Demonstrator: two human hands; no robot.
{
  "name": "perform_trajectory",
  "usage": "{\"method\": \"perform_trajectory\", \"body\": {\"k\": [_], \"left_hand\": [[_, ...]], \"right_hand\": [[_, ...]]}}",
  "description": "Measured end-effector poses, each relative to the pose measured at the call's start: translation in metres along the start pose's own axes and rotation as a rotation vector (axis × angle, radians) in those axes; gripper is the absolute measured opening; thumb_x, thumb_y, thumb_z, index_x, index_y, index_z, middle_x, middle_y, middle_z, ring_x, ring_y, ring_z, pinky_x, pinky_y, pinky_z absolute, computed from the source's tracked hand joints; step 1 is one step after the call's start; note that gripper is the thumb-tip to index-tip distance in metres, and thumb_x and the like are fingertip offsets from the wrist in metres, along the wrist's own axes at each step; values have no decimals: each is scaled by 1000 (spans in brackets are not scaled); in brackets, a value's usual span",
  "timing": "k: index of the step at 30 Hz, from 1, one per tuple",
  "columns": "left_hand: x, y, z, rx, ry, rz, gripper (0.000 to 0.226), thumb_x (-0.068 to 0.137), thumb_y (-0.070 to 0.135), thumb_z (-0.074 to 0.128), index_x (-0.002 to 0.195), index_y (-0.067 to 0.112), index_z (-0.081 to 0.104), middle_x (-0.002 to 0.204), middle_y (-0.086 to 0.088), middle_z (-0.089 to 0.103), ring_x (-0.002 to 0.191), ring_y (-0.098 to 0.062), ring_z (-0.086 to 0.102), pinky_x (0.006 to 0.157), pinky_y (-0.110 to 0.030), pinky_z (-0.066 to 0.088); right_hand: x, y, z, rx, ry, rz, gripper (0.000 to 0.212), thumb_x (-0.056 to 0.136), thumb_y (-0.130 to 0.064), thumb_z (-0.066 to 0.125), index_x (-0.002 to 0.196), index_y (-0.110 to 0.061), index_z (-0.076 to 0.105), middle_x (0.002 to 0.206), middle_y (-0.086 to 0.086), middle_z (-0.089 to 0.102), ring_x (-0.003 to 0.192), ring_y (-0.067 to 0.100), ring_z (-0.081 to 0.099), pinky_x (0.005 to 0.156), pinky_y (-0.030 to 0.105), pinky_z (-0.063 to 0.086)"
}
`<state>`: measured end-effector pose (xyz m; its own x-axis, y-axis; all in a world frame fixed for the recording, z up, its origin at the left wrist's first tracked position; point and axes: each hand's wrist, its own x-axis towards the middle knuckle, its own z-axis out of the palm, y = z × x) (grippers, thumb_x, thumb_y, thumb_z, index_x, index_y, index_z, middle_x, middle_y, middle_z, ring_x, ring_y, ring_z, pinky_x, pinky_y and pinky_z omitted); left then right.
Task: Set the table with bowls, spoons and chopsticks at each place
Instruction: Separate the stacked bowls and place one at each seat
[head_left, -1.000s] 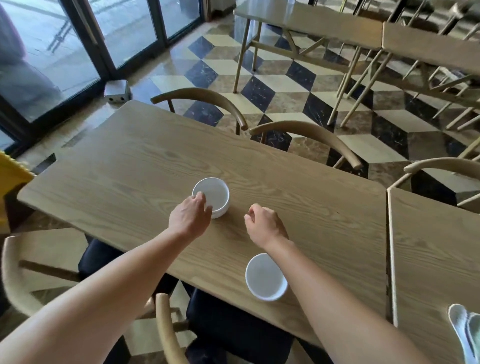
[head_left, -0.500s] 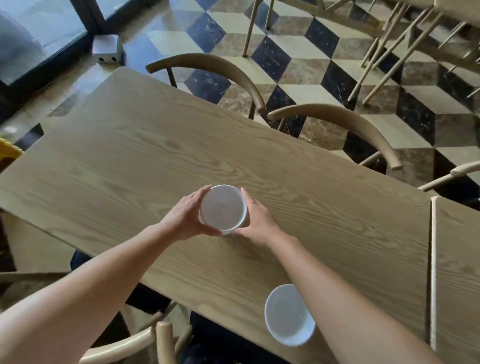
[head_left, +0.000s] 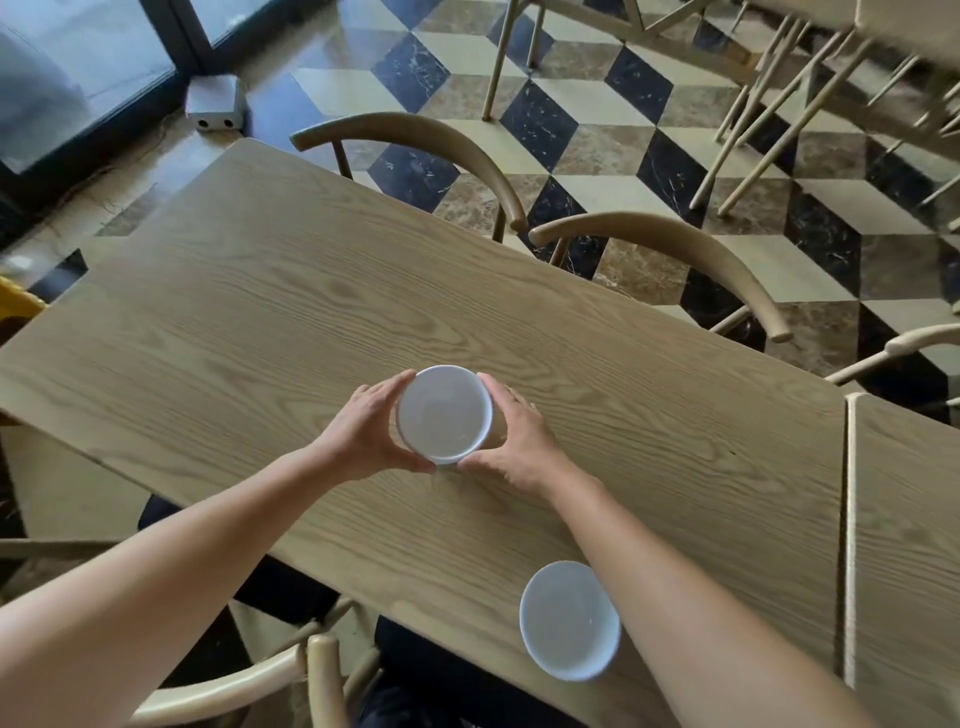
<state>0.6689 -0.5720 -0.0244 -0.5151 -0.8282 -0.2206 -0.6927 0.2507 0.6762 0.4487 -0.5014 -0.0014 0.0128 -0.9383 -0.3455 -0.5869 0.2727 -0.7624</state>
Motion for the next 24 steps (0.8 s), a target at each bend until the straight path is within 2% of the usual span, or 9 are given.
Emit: {"method": "perform_trajectory", "body": {"k": [2,4,5,7,10,13,18,20,24], "left_hand": [[-7,17,-7,-111,1,0,112,43,36,99,140,28,44,111,12,62,96,-18,66,82,-29,52],[-12,37,-14,-233,-36,-6,109,46,25,100,140,31,45,114,13,64,95,-15,71,81,-34,59],[-14,49,-15,-294,-57,-4,108,47,22,100,140,31,45,120,10,64,97,-16,72,84,-39,59],[-15,75,-14,-499,-105,-1,105,47,19,98,139,28,48,129,3,61,100,-25,72,86,-46,59],[-11,112,0,-759,-168,21,99,51,6,94,138,24,50,131,-3,58,102,-27,70,86,-44,58],[-2,143,22,-917,-238,16,96,62,-13,85,141,24,46,133,0,55,102,-26,69,92,-45,56],[22,180,60,-980,-337,10,88,64,0,80,139,27,43,134,-7,53,118,-23,60,93,-39,57],[35,189,70,-1080,-385,-103,74,70,9,71,136,31,44,136,-6,50,124,-24,56,92,-43,58],[64,197,88,-1056,-398,-253,57,73,27,56,128,37,48,125,-2,54,110,-24,60,79,-39,60]], "right_hand": [[-12,-3,-10,115,-19,8,112,62,-21,92,153,-35,29,148,-7,41,120,1,53,98,11,40],[-25,-4,-23,245,-43,12,110,63,-12,91,152,-33,30,142,-14,45,109,-18,54,88,0,40],[-32,-3,-32,297,-53,21,109,64,-8,90,153,-30,31,144,-14,45,115,-18,52,96,4,40],[-46,1,-48,463,-78,34,99,70,2,85,151,-24,34,148,-5,46,130,1,50,111,26,41],[-67,6,-71,912,-33,126,80,82,5,71,150,-20,38,145,6,50,129,24,56,99,45,53],[-82,14,-89,1063,120,144,51,93,-10,63,141,-21,50,136,11,61,118,32,64,87,49,58],[-89,31,-98,1018,432,229,23,104,-21,47,117,-35,60,125,5,60,104,25,66,62,37,61],[-86,40,-102,1010,503,275,26,106,-21,41,122,-34,56,128,4,58,108,24,62,65,39,62],[-71,57,-105,952,577,357,30,107,-22,37,133,-29,50,131,5,55,110,25,61,70,41,62]]}}
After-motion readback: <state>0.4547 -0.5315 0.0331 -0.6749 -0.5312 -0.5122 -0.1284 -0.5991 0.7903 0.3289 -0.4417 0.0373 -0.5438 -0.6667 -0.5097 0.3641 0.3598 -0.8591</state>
